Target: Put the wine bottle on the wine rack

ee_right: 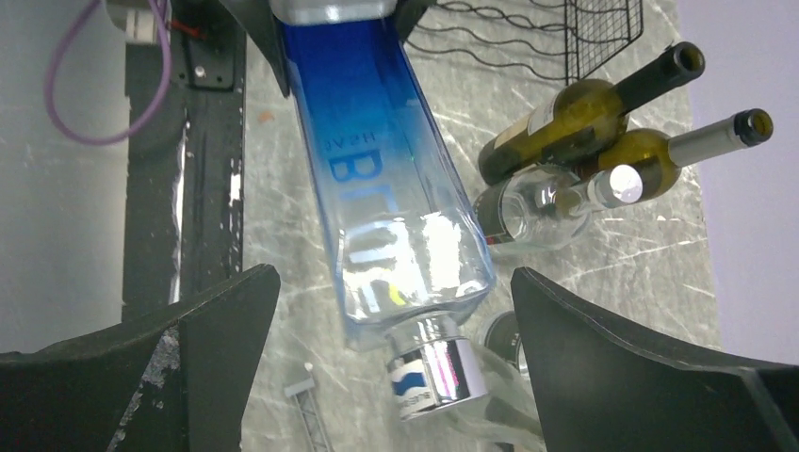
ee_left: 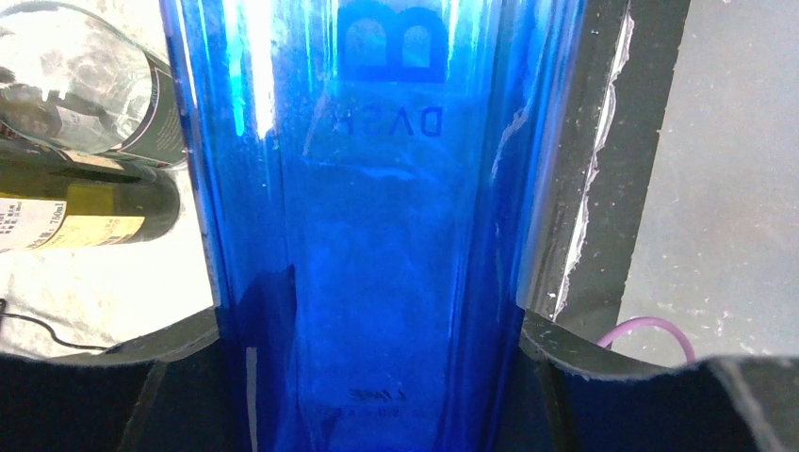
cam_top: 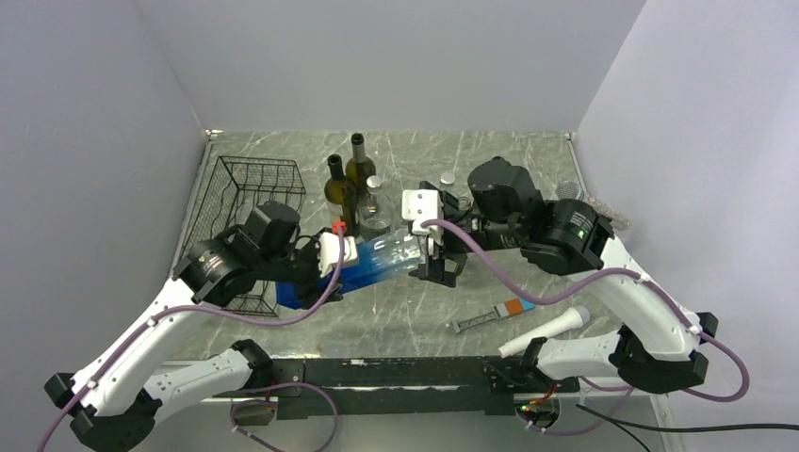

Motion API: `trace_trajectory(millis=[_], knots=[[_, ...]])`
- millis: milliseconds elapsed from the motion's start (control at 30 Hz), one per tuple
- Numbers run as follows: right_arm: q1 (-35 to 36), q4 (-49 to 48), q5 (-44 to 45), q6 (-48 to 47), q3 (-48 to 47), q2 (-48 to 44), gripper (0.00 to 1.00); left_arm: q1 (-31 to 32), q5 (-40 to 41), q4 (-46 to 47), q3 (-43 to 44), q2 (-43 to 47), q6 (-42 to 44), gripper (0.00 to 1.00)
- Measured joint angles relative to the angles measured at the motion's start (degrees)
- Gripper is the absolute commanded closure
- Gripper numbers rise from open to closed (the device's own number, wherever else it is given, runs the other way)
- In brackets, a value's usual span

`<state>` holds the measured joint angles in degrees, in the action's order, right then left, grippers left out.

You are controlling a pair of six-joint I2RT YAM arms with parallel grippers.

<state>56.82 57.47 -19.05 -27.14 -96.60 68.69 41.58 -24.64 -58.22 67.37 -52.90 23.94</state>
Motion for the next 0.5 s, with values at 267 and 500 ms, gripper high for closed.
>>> trace_trajectory(millis=[267, 500], knots=[[0.00, 6.84, -1.31, -6.69, -7.02, 6.47, 0.00, 0.02, 0.09, -0.39, -1.03, 3.74, 3.72, 0.99], [0.00, 9.94, -4.13, -9.18, -9.55, 10.91, 0.00, 0.02, 1.33, -2.49, 0.48, 0.79, 6.38, 0.99]])
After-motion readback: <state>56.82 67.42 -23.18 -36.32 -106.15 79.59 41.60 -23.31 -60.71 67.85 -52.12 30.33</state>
